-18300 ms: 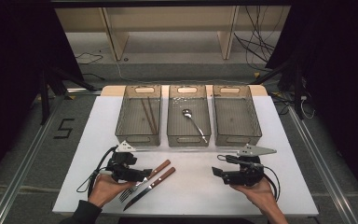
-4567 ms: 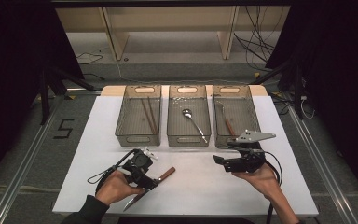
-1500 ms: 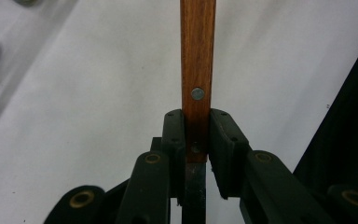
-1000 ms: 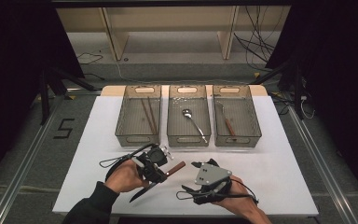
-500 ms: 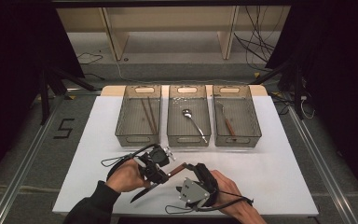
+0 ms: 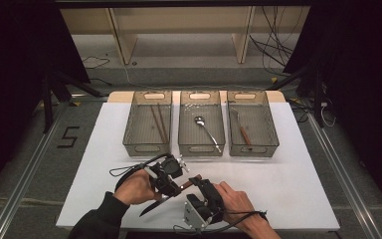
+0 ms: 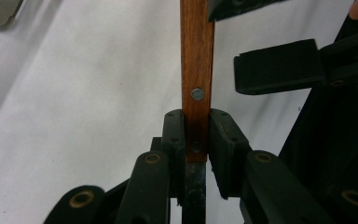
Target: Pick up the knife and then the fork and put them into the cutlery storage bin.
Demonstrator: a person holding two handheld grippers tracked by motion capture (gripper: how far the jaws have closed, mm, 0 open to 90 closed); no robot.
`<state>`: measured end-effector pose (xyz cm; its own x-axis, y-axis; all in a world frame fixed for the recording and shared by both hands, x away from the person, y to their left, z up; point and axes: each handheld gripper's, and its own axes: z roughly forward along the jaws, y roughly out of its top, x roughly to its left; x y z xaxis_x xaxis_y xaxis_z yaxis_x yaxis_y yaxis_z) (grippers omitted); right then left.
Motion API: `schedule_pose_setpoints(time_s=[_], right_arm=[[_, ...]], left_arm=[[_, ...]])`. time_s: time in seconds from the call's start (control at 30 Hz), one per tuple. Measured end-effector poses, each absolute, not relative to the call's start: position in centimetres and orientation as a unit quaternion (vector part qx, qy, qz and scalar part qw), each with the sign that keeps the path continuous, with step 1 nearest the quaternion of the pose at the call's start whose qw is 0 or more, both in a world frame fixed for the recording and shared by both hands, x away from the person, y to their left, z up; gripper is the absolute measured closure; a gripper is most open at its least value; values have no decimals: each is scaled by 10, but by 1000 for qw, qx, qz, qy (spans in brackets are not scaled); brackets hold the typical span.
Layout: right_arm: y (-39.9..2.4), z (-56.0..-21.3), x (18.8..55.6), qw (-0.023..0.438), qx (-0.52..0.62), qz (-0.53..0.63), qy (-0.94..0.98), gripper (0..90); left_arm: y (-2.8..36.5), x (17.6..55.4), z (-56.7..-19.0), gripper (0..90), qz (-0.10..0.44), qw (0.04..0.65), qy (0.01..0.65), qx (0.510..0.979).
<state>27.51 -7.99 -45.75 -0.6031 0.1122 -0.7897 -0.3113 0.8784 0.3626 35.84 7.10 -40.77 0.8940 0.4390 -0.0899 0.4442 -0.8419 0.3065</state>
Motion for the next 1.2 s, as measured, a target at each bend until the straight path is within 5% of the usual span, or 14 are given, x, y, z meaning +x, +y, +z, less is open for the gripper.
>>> schedule_pose_setpoints(time_s=[1.2], right_arm=[[-69,-472,267,500,-158,162,836,709]], left_arm=[[59,352,-405,766,-22,143,200,969]])
